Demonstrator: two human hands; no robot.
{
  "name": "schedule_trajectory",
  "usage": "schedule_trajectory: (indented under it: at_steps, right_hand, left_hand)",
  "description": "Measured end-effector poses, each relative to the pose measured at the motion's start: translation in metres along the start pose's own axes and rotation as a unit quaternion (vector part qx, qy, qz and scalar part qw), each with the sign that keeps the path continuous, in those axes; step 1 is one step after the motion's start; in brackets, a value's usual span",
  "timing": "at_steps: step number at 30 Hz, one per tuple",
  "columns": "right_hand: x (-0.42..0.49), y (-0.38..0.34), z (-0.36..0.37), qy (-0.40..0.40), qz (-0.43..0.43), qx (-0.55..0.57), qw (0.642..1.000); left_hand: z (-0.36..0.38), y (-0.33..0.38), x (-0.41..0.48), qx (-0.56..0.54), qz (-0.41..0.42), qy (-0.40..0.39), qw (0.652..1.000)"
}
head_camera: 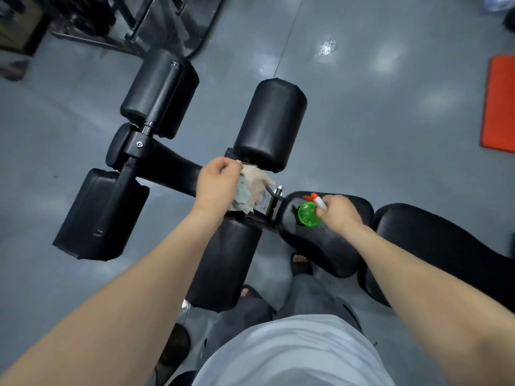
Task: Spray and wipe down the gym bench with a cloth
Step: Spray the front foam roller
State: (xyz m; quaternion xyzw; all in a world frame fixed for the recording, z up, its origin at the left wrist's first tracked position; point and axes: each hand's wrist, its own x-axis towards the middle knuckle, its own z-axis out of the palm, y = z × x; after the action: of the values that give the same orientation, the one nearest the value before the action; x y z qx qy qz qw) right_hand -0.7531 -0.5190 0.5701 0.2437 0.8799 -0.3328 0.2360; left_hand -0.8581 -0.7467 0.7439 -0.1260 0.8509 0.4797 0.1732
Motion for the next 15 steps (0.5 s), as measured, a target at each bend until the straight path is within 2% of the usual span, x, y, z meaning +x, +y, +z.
schedule_trajectory:
  at_steps: [2,6,8,11,15]
  right_hand:
    - [-0.002,-0.010,-0.008,0.019,-0.035,0.020,0.999]
    - [-0.014,-0.027,-0.039,0.082,-0.154,0.034,0.984]
    - [-0.024,-0.041,-0.062,0.115,-0.224,0.014,0.968]
    - [-0.037,-0.078,-0.101,0.136,-0.304,0.018,0.943]
    - [-0.055,-0.147,-0.137,0.122,-0.381,0.068,0.914]
  left_hand:
    - [-0.010,0.001,0.000,-0.012,-0.011,-0.016,1.000]
    - [-0.022,0.001,0.003,-0.068,-0.097,-0.066,0.991]
    - [-0.026,0.003,0.001,-0.059,-0.066,-0.067,0.994]
    - [-0.031,0.007,-0.002,0.022,-0.002,-0.070,0.997]
    - [-0.048,0.009,-0.006,0.112,0.044,-0.147,0.982]
